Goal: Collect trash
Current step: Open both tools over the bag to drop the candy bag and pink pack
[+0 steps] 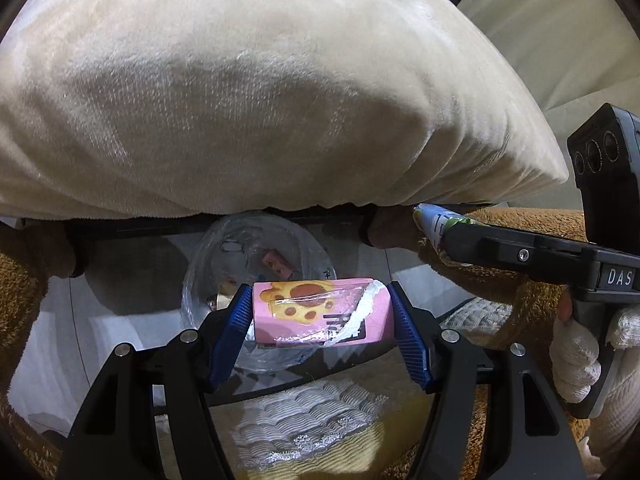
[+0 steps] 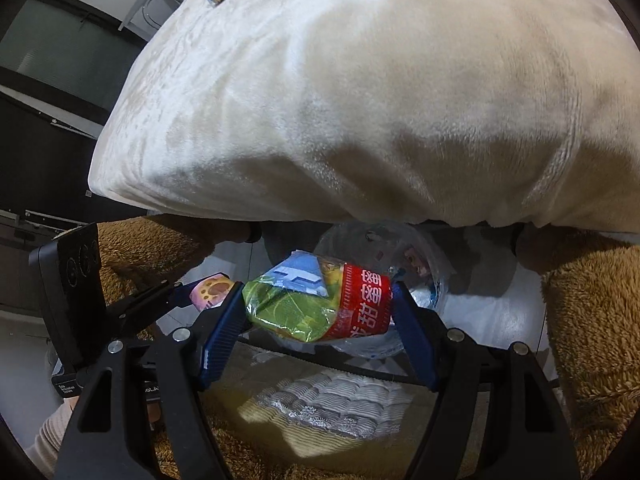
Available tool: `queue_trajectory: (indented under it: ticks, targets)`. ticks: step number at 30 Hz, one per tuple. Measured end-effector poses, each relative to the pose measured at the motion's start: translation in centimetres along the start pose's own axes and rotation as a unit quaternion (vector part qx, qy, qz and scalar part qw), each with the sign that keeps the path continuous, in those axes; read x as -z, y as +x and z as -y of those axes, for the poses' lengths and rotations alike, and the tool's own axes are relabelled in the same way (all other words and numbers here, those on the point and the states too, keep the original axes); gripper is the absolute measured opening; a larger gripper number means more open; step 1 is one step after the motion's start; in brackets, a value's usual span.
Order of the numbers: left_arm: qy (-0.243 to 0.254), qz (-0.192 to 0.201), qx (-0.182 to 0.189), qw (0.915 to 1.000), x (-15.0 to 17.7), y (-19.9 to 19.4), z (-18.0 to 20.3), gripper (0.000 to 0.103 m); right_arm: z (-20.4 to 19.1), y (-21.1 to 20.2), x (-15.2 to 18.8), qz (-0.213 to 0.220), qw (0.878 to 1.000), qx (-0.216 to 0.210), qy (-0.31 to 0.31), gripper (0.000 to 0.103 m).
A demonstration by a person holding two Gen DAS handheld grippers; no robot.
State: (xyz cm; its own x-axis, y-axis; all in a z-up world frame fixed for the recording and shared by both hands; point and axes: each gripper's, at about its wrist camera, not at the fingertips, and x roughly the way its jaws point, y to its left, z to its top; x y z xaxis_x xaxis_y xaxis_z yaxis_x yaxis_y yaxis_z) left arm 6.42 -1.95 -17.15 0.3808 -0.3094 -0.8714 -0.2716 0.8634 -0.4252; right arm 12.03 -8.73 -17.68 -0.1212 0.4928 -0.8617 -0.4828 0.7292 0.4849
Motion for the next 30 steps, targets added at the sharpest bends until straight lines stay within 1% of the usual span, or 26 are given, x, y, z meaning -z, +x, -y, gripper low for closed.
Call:
queue_trajectory:
  ticks: [5,9,11,19,20,21,22,24,30]
  targets:
    - [-0.014,-0.023,0.003,0.9996,0.2,0.9,-0.4,0.066,0.6,1.2,0.0,-0.023,1.0,0.006,0.02,0.072]
    - [-0.019,-0.04,-0.001,0.999,0.2,1.4,-0.6,0.066,1.1,2.6,0.1,-0.049,0.998,0.009,0.04,0.072]
    - [-0.022,-0.05,-0.005,0.9985,0.3,1.7,-0.7,0.066,1.2,3.0,0.0,-0.054,0.997,0.014,0.045,0.072]
    - [-0.026,-0.069,-0.006,0.9973,0.5,2.0,-1.0,0.067,1.3,3.2,-0.1,-0.058,0.997,0.02,0.052,0.073]
    - [-0.028,-0.075,-0.004,0.9968,0.6,2.2,-1.0,0.069,1.3,3.1,-0.2,-0.058,0.997,0.02,0.053,0.075]
    - [-0.028,-0.081,-0.005,0.9963,0.6,2.4,-1.0,0.075,1.3,3.2,-0.2,-0.058,0.997,0.018,0.056,0.078]
    - [-0.027,-0.084,-0.009,0.9961,0.7,2.6,-1.0,0.078,1.4,3.2,-0.2,-0.057,0.997,0.016,0.059,0.082]
    - [-0.021,-0.085,-0.021,0.996,0.7,2.7,-0.8,0.078,1.5,3.0,-0.2,-0.053,0.996,0.02,0.061,0.082]
    - [-0.024,-0.079,-0.018,0.9964,0.7,2.4,-1.0,0.078,1.4,3.0,-0.3,-0.053,0.997,0.02,0.058,0.082]
